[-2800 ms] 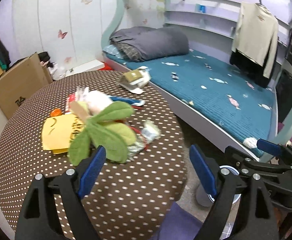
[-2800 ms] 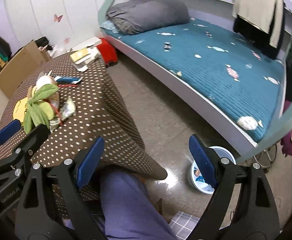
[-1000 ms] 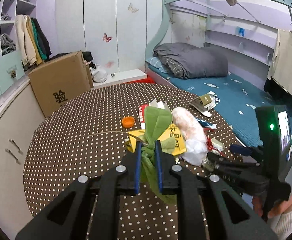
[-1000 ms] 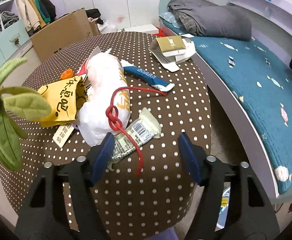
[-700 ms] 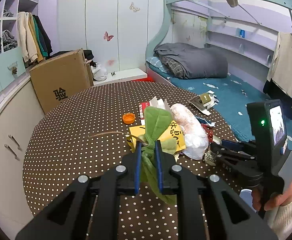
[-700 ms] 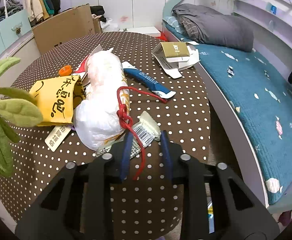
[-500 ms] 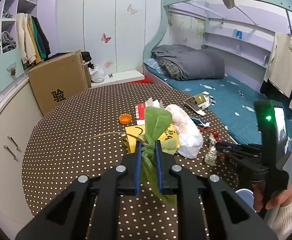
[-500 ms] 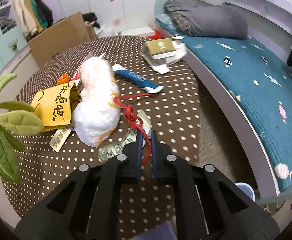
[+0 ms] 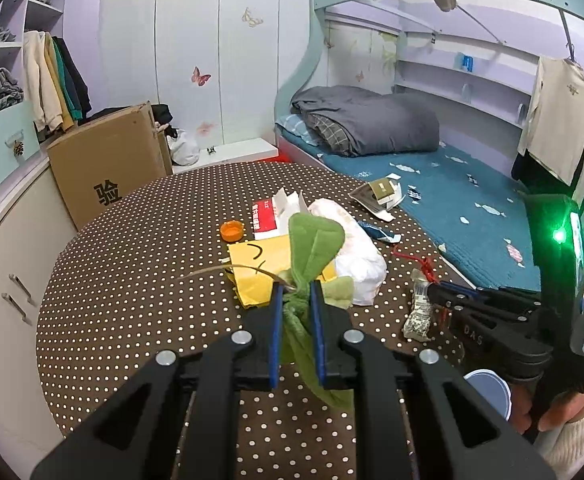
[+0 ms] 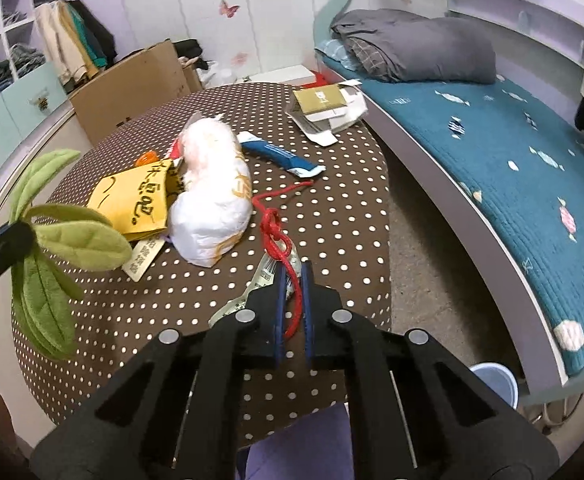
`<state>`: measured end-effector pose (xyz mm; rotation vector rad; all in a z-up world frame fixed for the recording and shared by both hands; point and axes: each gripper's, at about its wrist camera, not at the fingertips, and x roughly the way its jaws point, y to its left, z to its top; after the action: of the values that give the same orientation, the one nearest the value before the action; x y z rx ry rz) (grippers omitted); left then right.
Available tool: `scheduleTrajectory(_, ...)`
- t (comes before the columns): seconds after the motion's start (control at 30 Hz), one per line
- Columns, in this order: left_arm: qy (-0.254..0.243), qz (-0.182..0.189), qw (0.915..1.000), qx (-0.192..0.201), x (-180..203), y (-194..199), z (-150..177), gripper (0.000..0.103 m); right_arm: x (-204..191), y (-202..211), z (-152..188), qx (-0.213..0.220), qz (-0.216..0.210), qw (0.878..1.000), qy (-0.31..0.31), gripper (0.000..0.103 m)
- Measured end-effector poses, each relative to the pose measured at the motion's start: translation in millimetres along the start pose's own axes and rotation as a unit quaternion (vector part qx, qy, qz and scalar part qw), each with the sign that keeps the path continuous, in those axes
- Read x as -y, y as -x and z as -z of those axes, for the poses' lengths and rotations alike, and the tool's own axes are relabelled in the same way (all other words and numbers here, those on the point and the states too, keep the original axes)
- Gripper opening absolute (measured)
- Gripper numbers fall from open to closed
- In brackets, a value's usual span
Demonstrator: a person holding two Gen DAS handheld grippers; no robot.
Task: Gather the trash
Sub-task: 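Carry the green plush toy and red string toward the blue bin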
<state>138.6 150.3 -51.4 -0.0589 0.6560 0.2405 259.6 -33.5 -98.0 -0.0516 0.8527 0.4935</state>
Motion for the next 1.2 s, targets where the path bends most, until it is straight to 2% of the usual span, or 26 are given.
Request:
scheduleTrajectory(0.17, 0.002, -0.005, 1.0000, 0.000, 0, 1, 0, 0.013, 5, -8, 0, -0.013, -0.007, 1.000, -0.014, 0.010)
scheduleTrajectory(0.27, -0.001, -0.006, 1.0000, 0.000, 2, 1, 1, 0.013, 8, -10, 2, -0.014, -0.008, 1.000, -0.022, 0.008)
scheduleTrajectory(0.33, -0.003, -0.006, 1.0000, -0.001, 4, 0, 1, 0.013, 9, -5, 2, -0.004, -0.010, 1.000, -0.026, 0.005)
scheduleTrajectory(0.67, -0.020, 0.013, 0.9997, 0.003, 24, -2, -3, 0.013, 26, 35, 1, 0.037, 0.003, 0.998, -0.044, 0.005)
scheduleTrajectory(0.97, -0.051, 0.055, 0.9972, 0.000, 67, -6, -4, 0.013, 63, 70, 20, 0.058, 0.029, 0.995, -0.080, 0.005)
scheduleTrajectory(1.2, -0.092, 0.096, 0.9911, -0.001, 116, -6, -1, 0.013, 98, 97, 40, 0.075, 0.060, 0.988, -0.121, 0.005)
